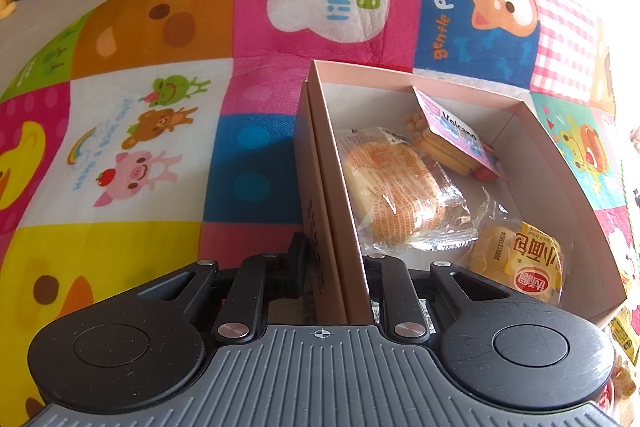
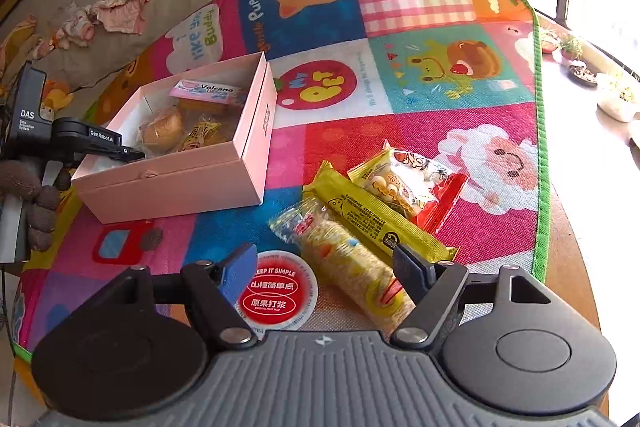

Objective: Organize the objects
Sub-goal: 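Carry the red cup into the pink box and open the right gripper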

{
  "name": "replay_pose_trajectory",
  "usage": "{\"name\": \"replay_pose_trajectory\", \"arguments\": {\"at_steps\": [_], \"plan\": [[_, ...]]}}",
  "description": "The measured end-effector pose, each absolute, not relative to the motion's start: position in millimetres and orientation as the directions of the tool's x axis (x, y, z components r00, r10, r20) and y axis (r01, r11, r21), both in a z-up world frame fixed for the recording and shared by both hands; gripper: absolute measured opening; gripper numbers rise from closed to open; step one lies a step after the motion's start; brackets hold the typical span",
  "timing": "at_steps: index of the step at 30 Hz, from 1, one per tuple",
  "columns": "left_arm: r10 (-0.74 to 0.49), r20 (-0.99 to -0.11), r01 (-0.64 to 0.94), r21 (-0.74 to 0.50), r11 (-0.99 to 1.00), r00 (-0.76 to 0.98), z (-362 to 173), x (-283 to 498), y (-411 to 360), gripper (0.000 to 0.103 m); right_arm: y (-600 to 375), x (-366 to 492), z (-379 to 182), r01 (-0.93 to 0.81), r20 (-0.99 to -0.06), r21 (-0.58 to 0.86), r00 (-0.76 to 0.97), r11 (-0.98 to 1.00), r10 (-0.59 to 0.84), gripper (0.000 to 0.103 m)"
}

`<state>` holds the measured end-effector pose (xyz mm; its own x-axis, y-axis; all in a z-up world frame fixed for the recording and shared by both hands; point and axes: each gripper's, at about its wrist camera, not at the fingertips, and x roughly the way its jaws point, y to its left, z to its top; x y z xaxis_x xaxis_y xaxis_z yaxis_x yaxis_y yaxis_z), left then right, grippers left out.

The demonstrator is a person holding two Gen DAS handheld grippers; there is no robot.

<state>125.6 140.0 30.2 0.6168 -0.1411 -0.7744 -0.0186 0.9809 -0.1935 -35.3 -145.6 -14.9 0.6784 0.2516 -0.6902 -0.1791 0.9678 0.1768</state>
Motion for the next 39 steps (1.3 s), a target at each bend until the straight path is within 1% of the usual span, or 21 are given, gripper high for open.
{"name": "replay_pose_trajectory", "arguments": {"at_steps": [4,8,11,14,15,18,20,22,23,25,27,30,34,35,36,37,39], "plan": [[-0.141,-0.774,-0.022,-0.197,0.98,0.618,29.4,124.4,140.8,0.02,-163.6,-38.7,-10.5,-0.164,-0.673,0.132,0.709,0.978,0.21,0.077],[-0.143,-0.772,-0.021,-0.198,0.98,0.62,29.0,124.4,141.3,0.021,-170.6,-36.4,-25.5,-0.168,-0.727,0.105,0.66,0.98,0.191,0.077],[-0.141,-0.774,-0.019,-0.194,0.981,0.617,29.8,125.3,140.9,0.02,-163.5,-37.8,-35.0,-0.199,-0.755,0.142,0.612,0.97,0.236,0.078],[-0.141,-0.775,-0.019,-0.193,0.981,0.617,30.0,125.6,140.9,0.02,-155.6,-42.2,-32.2,-0.276,-0.751,0.256,0.546,0.926,0.37,0.078],[-0.141,-0.774,-0.019,-0.194,0.981,0.617,30.1,125.6,140.8,0.02,-152.7,-44.4,-28.6,-0.298,-0.744,0.262,0.544,0.918,0.388,0.078],[-0.141,-0.772,-0.021,-0.195,0.981,0.62,29.8,125.3,141.0,0.021,-143.1,-45.7,-17.3,-0.311,-0.721,0.151,0.614,0.938,0.32,0.078],[-0.14,-0.771,-0.02,-0.195,0.981,0.621,29.7,125.1,140.6,0.02,-142.1,-37.5,-14.8,-0.296,-0.718,0.128,0.63,0.946,0.295,0.076],[-0.138,-0.773,-0.021,-0.193,0.981,0.62,29.7,125.2,140.5,0.02,-139.6,-27.6,-16.4,-0.288,-0.729,0.124,0.623,0.95,0.284,0.063],[-0.136,-0.773,-0.02,-0.19,0.982,0.619,29.4,125.0,140.1,0.02,-137.2,-23.9,-17.7,-0.291,-0.736,0.121,0.616,0.949,0.282,0.061],[-0.132,-0.773,-0.016,-0.181,0.983,0.62,29.3,124.5,139.4,0.02,-130.3,-22.2,-19.4,-0.321,-0.747,0.129,0.59,0.938,0.305,0.059],[-0.132,-0.772,-0.013,-0.179,0.984,0.622,29.2,124.1,139.2,0.02,-120.4,-30.4,-17.4,-0.392,-0.745,0.128,0.568,0.911,0.35,0.061],[-0.135,-0.77,-0.013,-0.183,0.983,0.624,29.1,123.8,140.0,0.02,-105.4,-45.5,-13.9,-0.481,-0.745,0.073,0.556,0.874,0.368,0.062],[-0.137,-0.767,-0.014,-0.187,0.982,0.627,28.8,123.2,140.2,0.02,-94.1,-52.6,-14.6,-0.52,-0.758,0.06,0.532,0.852,0.378,0.063],[-0.136,-0.767,-0.014,-0.186,0.982,0.627,28.9,123.3,139.6,0.02,-90.9,-53.0,-15.9,-0.524,-0.762,0.044,0.533,0.851,0.367,0.065],[-0.136,-0.767,-0.013,-0.185,0.983,0.627,28.8,123.3,139.7,0.02,-86.8,-51.8,-19.2,-0.518,-0.771,0.009,0.541,0.856,0.336,0.071],[-0.137,-0.767,-0.013,-0.186,0.983,0.626,28.9,123.2,139.7,0.02,-84.5,-49.6,-22.9,-0.509,-0.779,-0.02,0.548,0.861,0.306,0.073],[-0.137,-0.767,-0.013,-0.186,0.982,0.627,28.9,123.3,139.6,0.02,-81.7,-47.6,-26.9,-0.512,-0.777,-0.048,0.559,0.858,0.29,0.077]]}}
